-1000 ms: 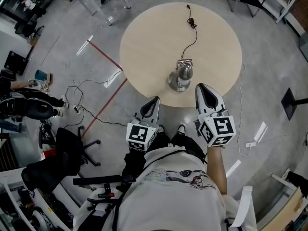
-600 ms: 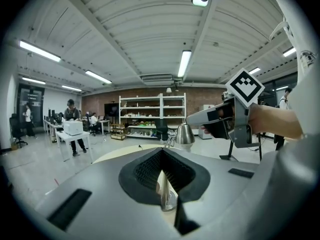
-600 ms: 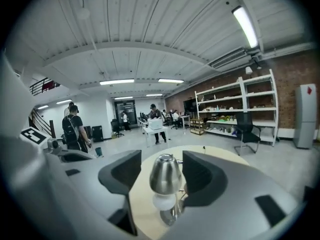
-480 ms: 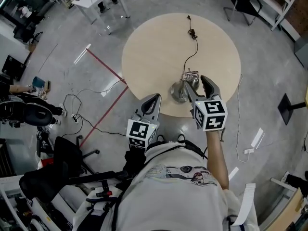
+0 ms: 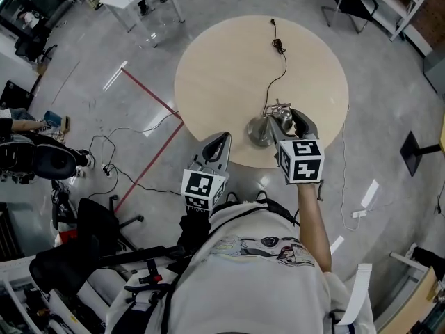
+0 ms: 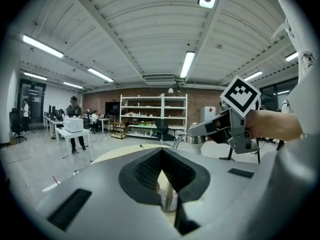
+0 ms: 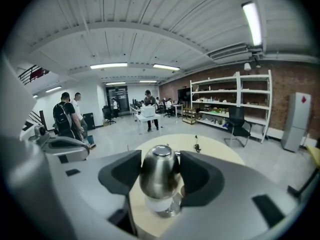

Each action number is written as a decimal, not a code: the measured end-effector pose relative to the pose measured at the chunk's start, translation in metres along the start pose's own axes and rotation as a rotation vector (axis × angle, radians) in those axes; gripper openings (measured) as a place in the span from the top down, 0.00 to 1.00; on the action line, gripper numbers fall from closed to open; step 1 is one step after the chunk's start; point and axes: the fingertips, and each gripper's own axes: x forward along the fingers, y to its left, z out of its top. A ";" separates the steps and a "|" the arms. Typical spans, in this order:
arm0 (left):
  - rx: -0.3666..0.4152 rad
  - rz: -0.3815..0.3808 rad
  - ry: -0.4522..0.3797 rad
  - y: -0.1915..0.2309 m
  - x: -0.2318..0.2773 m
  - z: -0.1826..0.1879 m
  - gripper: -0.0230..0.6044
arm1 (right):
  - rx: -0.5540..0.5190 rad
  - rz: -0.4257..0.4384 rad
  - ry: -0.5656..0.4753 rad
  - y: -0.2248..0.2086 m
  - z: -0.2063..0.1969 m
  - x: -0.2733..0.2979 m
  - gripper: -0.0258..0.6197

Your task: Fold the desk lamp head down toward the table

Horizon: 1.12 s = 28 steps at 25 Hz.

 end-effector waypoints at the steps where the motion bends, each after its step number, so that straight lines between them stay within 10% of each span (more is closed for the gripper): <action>1: -0.003 -0.004 0.002 -0.001 0.001 -0.001 0.96 | 0.001 0.002 -0.002 0.000 0.000 -0.001 0.58; 28: -0.020 -0.056 0.040 -0.016 0.011 -0.018 0.96 | -0.035 -0.012 0.037 0.004 -0.072 -0.030 0.58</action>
